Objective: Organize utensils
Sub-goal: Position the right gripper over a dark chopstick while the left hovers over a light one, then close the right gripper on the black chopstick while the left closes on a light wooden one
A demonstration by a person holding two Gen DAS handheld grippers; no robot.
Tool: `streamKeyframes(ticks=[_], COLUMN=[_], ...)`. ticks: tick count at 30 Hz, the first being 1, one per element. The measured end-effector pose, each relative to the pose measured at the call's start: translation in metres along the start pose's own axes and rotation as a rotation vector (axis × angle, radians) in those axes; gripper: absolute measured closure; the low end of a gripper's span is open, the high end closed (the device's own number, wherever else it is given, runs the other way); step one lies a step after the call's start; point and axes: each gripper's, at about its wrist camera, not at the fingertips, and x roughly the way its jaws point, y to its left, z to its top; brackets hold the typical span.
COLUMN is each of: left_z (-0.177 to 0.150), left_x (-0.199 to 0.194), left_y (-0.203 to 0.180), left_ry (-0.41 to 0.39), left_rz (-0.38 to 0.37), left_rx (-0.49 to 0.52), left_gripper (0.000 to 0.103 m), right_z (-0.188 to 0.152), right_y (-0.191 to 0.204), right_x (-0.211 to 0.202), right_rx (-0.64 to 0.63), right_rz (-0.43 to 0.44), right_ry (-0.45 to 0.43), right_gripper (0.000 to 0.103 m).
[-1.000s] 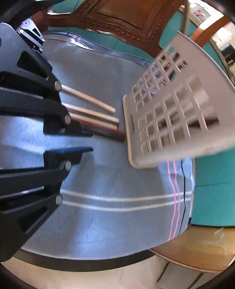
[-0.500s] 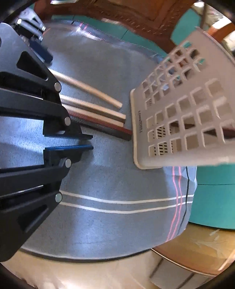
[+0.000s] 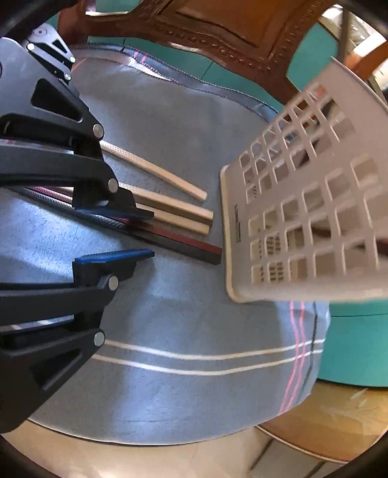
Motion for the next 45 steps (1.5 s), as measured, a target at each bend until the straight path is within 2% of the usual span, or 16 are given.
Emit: streamKeyframes(ticks=[14,21,26,27,31,35,37,40,42,45], left_z=[0.0,-0.001,-0.001,0.0,0.0,0.002,0.003,0.008,0.014,0.028], left_x=[0.0,0.0,-0.001,-0.001,-0.002,-0.001,0.0,0.004,0.008,0.016], left_y=[-0.001,-0.001,-0.002,-0.002,-0.001,0.0,0.001,0.0,-0.003,-0.009], left_ry=[-0.006,-0.009,-0.008,-0.008,-0.002,0.003,0.006,0.011,0.014,0.019], left_rz=[0.006,0.009,0.008,0.007,0.006,0.002,0.001,0.005,0.013,0.017], left_rx=[0.003,0.006,0.0,-0.001,-0.005,-0.013,-0.014,-0.009,0.0,0.024], left_gripper=[0.076,0.076,0.076,0.077,0.077,0.077,0.077,0.077,0.077,0.077], right_z=[0.006,0.001,0.003,0.004,0.007,0.005,0.002,0.002,-0.002,-0.001], right_y=[-0.028,-0.013,-0.023,-0.028,-0.042,-0.054,-0.061,-0.069,-0.072,-0.071], right_x=[-0.002,-0.006,-0.012,-0.016,-0.036,-0.053,-0.059,-0.05,-0.045,-0.046], right_rx=[0.029,-0.035,0.009,0.027,0.069,0.083,0.082,0.072,0.082,0.079], right_rz=[0.017,-0.045,-0.015,-0.005,0.044,0.049,0.024,-0.084,-0.091,-0.082], right_ry=[0.004,-0.023,-0.006,-0.007,-0.019,-0.035,-0.021,0.029,0.034,0.01], right_gripper=[0.083,0.082,0.088,0.095,0.097,0.097,0.096,0.095,0.093,0.083])
